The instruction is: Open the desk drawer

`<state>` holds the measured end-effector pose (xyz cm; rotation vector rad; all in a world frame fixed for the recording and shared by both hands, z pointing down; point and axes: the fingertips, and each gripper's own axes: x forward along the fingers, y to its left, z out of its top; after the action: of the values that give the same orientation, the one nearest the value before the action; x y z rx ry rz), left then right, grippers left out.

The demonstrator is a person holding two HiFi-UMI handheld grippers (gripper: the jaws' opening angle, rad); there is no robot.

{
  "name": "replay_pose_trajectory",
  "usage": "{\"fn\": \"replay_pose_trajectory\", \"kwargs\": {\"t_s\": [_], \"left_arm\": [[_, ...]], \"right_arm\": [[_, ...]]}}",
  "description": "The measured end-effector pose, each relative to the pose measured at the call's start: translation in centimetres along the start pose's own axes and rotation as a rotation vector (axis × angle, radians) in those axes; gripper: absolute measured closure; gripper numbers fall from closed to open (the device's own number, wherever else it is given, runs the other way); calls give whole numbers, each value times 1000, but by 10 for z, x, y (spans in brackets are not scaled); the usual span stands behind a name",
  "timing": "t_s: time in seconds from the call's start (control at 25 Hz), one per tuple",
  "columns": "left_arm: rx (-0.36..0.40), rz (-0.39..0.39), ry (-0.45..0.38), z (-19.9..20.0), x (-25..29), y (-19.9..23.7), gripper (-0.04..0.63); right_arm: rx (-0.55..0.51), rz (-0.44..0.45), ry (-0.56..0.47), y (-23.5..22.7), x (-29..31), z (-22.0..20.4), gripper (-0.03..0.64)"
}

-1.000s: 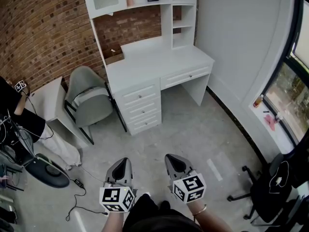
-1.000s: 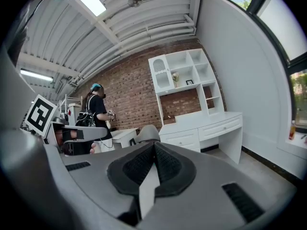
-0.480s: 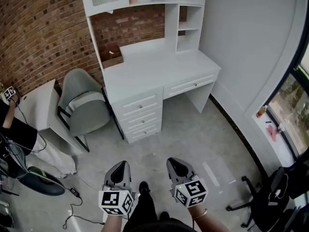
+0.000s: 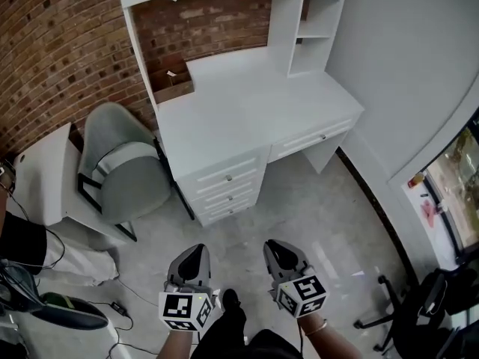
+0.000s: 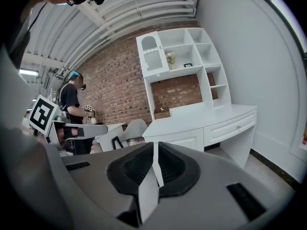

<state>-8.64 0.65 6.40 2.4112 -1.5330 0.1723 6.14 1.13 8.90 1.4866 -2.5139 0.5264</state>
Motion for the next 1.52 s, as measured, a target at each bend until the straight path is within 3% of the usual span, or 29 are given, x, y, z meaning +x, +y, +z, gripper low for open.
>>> {"fn": "replay_pose_trajectory", "kwargs": {"t_s": [0.2,0.36,0.72,1.28,1.52], "left_arm": [[9,-5,40,-10,36,27,586],[-11,-8,80,-30,58,43,586],[-33,38,113,-105,112,80,586],[-45,78,88,-298,200,120,586],[-50,106,66,-375,229,141,586]], "right_arm": [[27,-9,37,-12,46,-9,607],[42,-6,85,-22,77,-31,561],[50,16,152,-60,153,-104,523],[20,42,165,-126,280,-313,514],[-19,47,163,-156,332,-384,495]]}}
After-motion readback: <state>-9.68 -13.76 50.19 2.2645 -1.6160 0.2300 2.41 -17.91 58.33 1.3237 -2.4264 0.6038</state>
